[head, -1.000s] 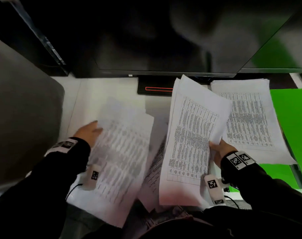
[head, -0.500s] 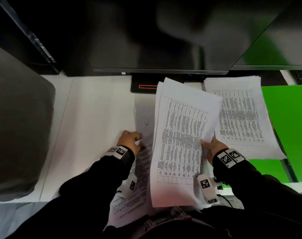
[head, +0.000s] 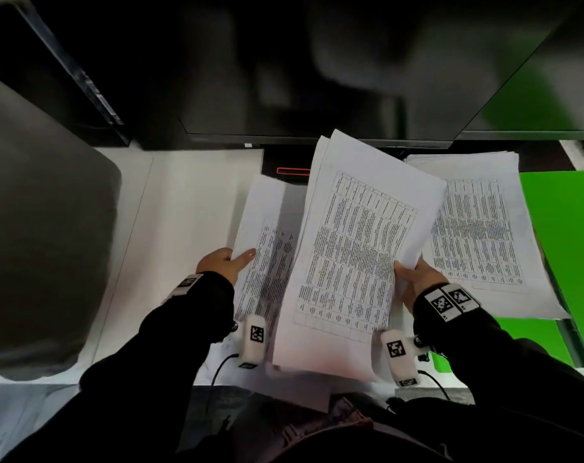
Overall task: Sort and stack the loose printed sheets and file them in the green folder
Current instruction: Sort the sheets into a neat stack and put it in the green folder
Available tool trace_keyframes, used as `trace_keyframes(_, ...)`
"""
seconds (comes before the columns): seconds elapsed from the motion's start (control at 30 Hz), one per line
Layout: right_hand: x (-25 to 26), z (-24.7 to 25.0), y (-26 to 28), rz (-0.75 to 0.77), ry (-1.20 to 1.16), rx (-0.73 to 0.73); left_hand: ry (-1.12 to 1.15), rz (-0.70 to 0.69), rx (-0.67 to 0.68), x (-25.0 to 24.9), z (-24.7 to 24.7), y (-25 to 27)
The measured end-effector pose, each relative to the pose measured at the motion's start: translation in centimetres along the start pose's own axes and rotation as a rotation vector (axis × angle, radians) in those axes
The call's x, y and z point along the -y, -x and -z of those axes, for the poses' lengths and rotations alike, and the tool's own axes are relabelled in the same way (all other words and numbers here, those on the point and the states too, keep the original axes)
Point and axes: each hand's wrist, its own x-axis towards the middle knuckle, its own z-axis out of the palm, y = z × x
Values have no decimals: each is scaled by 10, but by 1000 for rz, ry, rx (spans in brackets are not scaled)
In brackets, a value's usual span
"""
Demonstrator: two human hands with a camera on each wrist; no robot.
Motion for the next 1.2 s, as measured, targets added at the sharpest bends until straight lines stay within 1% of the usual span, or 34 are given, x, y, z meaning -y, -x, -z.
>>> trace_keyframes(0.1, 2, -6, 2, -8, 53, 16, -7, 45, 5, -1, -17, 6)
trace_keyframes(0.2, 8, -18, 7, -40, 81, 44, 81, 72, -14, -2, -37, 11)
trace_keyframes(0.3, 7, -29, 8, -79, 119, 85, 267, 107, -73, -5, -49, 16)
trace_keyframes(0.37, 7, -32, 11, -101, 140, 94, 446, 131, -81, -6, -52, 19)
trace_keyframes(0.43, 5, -30, 11, -78, 203, 78, 582, 156, -78, 0, -52, 15)
trace_keyframes(0.47, 5, -29, 11, -50, 247, 59, 552, 154, -86, 3, -50, 12)
trace_keyframes(0.57, 10, -26, 13, -4, 393, 26, 160, 111, -43, 11, -36, 7)
trace_keyframes(0.6, 13, -26, 15, 1, 429, 29, 77, 114, -42, 14, -31, 4)
trace_keyframes(0.67, 21, -27, 18, 20, 538, 45, 29, 121, -35, 18, -19, 1)
trace_keyframes(0.73, 26, -29, 21, 42, 610, 55, 45, 67, -83, 21, -9, -1)
trace_keyframes(0.83, 28, -36, 25, 49, 623, 72, 121, -61, -114, 22, 2, -1)
trace_keyframes(0.93, 30, -47, 29, 93, 672, 73, 222, -150, -67, 20, 11, 0)
trace_keyframes(1.1, 31, -67, 34, 140, 632, 91, 360, -201, 65, 14, 17, 12)
trace_keyframes(1.17, 29, -74, 36, 140, 671, 94, 417, -172, 97, 9, 17, 21)
trace_keyframes(1.2, 27, -77, 37, 123, 669, 81, 420, -140, 86, 8, 16, 23)
